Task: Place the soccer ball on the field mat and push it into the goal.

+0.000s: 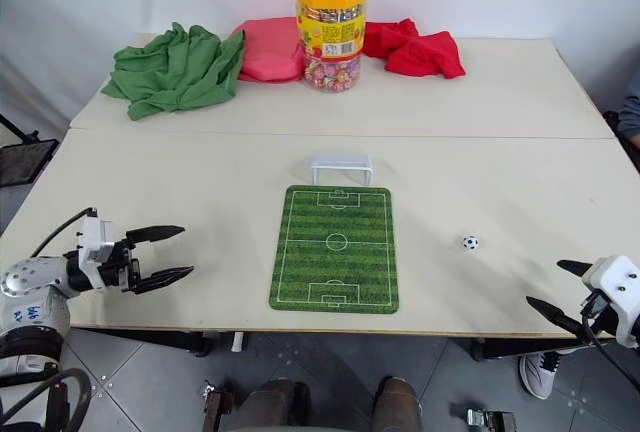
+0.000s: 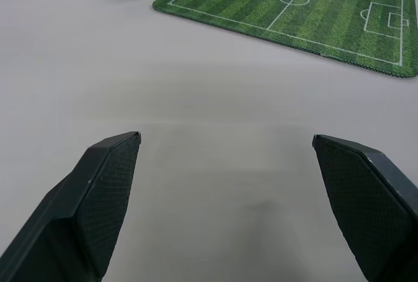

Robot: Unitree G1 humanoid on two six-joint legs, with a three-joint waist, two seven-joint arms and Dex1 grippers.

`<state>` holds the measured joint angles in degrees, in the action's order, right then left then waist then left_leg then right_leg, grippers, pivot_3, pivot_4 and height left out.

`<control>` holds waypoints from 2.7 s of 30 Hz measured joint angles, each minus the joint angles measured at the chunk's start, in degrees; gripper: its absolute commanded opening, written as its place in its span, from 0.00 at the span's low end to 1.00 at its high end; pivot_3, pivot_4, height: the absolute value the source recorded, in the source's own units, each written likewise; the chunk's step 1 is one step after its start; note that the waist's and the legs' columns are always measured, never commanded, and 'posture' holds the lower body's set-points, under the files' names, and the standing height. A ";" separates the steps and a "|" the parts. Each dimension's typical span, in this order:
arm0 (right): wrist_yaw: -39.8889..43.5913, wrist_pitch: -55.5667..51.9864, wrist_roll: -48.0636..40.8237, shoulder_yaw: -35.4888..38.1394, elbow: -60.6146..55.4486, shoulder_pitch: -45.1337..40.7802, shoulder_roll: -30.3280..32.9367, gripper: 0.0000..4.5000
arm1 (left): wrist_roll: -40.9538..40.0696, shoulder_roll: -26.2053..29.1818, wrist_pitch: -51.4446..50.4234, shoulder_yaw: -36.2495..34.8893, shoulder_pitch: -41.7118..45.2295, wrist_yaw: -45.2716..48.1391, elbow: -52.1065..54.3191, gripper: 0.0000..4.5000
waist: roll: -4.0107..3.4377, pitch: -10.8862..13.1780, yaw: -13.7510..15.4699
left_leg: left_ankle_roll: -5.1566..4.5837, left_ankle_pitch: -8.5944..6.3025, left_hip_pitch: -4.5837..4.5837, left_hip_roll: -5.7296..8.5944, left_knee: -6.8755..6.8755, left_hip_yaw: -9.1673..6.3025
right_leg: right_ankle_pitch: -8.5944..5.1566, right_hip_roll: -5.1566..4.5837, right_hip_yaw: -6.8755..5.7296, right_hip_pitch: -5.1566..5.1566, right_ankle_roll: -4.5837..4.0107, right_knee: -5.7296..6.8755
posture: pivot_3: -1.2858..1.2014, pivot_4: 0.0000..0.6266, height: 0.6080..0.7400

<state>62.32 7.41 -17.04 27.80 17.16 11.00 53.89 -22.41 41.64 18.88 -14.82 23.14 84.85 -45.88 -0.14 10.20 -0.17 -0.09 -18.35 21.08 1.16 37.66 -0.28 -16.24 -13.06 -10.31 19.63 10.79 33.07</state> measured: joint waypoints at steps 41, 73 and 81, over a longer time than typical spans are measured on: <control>7.97 -24.61 9.88 -34.37 5.29 -43.61 5.04 0.99 | -24.43 7.79 2.30 23.14 -9.53 1.22 16.50 1.00 | -0.08 0.06 -0.40 | 0.10 -0.23 0.28 -0.42 0.26 0.71 | 0.11 0.48 0.84 0.78 -0.19 0.23 | 0.52 0.24 1.00; 11.21 -13.26 12.44 -32.86 19.15 -49.19 -5.88 0.72 | -23.38 3.85 2.75 18.51 -10.31 1.22 16.41 1.00 | -0.07 0.06 -2.97 | 0.29 -0.33 0.07 -0.95 0.41 1.20 | 0.23 0.98 1.26 0.95 -0.41 0.41 | 0.52 0.24 1.00; 11.67 -12.27 12.27 -32.16 18.69 -48.73 -7.37 0.19 | -22.30 3.27 1.83 17.52 -10.11 1.22 16.41 1.00 | -0.07 0.06 -2.87 | 0.29 -0.33 0.07 -0.96 0.45 1.21 | 0.24 0.99 1.29 0.95 -0.43 0.42 | 0.52 0.24 1.00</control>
<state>73.99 -4.86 -4.76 -4.36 35.85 -37.74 46.53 -44.71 44.91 20.71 2.70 13.03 86.07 -29.48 -0.22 10.26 -3.03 0.20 -18.68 21.15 0.20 38.10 0.94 -16.00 -12.07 -9.01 20.58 10.36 33.48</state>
